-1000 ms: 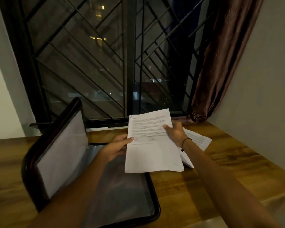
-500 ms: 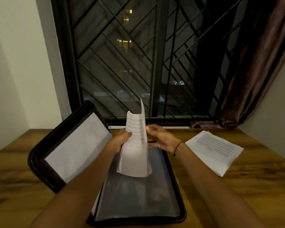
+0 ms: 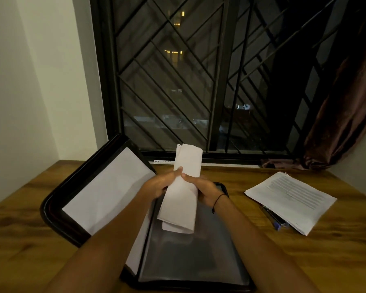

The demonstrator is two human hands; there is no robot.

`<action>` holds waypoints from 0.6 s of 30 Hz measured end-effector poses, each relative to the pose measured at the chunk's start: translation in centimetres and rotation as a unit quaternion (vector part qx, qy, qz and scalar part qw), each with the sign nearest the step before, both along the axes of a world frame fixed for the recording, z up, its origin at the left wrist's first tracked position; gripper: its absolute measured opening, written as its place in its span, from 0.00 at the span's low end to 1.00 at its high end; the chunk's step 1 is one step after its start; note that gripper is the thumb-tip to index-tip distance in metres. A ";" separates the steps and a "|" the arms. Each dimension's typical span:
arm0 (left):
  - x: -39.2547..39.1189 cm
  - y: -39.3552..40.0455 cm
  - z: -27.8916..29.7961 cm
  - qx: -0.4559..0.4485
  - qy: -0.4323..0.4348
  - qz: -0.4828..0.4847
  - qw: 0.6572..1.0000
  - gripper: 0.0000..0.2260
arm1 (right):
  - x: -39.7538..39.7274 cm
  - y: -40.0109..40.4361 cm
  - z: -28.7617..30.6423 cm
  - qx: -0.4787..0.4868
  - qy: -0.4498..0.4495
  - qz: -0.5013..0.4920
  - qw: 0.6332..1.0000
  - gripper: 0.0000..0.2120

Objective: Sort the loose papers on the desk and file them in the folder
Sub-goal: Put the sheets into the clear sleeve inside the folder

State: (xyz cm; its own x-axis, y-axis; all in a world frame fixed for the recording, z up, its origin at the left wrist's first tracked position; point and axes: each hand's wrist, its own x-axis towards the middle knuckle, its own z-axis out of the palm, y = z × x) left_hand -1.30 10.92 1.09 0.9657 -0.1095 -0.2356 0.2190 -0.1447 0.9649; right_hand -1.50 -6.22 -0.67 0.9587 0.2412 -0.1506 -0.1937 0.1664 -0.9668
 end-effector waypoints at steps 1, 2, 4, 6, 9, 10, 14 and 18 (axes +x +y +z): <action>-0.1 0.1 0.0 0.000 -0.019 -0.001 1.000 0.26 | 0.1 -0.3 -0.1 0.007 0.001 -0.006 1.000 0.23; -0.2 0.1 0.1 -0.002 -0.040 -0.003 0.999 0.23 | 0.2 -0.6 -0.2 0.011 0.003 -0.021 1.000 0.21; -0.7 0.3 0.1 0.036 -0.104 -0.010 0.994 0.21 | 0.6 -1.5 -0.8 0.021 -0.003 -0.071 0.997 0.20; -1.2 1.0 -0.9 0.156 -0.185 -0.030 0.970 0.19 | 1.1 -2.5 -1.8 0.037 -0.012 -0.122 0.992 0.20; -1.3 2.4 -3.7 0.390 -0.242 -0.119 0.880 0.15 | 1.7 -4.2 -3.4 0.078 -0.004 -0.173 0.982 0.19; -1.5 2.5 -4.2 0.457 -0.241 -0.142 0.844 0.20 | 1.8 -4.7 -3.6 0.091 -0.001 -0.182 0.979 0.20; -1.5 2.2 -4.7 0.477 -0.252 -0.125 0.833 0.31 | 2.2 -6.3 -4.4 0.134 0.012 -0.187 0.973 0.20; -0.7 1.2 -3.9 0.538 -0.257 -0.115 0.794 0.33 | 2.4 -7.0 -4.8 0.169 0.027 -0.181 0.968 0.24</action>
